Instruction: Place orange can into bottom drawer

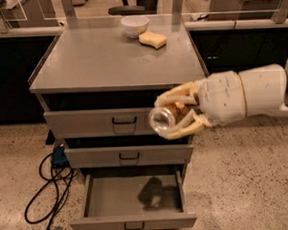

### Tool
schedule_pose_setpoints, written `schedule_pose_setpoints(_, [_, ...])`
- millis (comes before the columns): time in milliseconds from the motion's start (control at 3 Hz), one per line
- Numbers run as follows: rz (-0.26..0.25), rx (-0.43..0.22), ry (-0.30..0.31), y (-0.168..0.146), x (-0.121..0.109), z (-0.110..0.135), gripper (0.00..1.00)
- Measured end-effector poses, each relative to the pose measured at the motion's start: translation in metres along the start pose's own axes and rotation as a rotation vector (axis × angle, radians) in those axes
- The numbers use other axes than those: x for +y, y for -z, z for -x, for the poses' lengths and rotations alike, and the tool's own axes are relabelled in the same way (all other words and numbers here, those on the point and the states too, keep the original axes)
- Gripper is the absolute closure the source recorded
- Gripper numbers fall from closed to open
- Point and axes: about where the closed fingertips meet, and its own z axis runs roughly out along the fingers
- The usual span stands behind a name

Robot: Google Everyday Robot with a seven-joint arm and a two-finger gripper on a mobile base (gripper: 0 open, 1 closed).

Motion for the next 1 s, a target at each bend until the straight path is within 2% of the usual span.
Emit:
schedule_pose_setpoints(333, [0.015,0.018,-0.057,0.003,0.035,-0.012,1.0])
schedule_pose_setpoints(667, [0.015,0.018,-0.057,0.003,0.035,-0.013,1.0])
schedule_pose_setpoints(1000, [0.068,-0.006,-0.051,-0.025,0.049,-0.047,1.0])
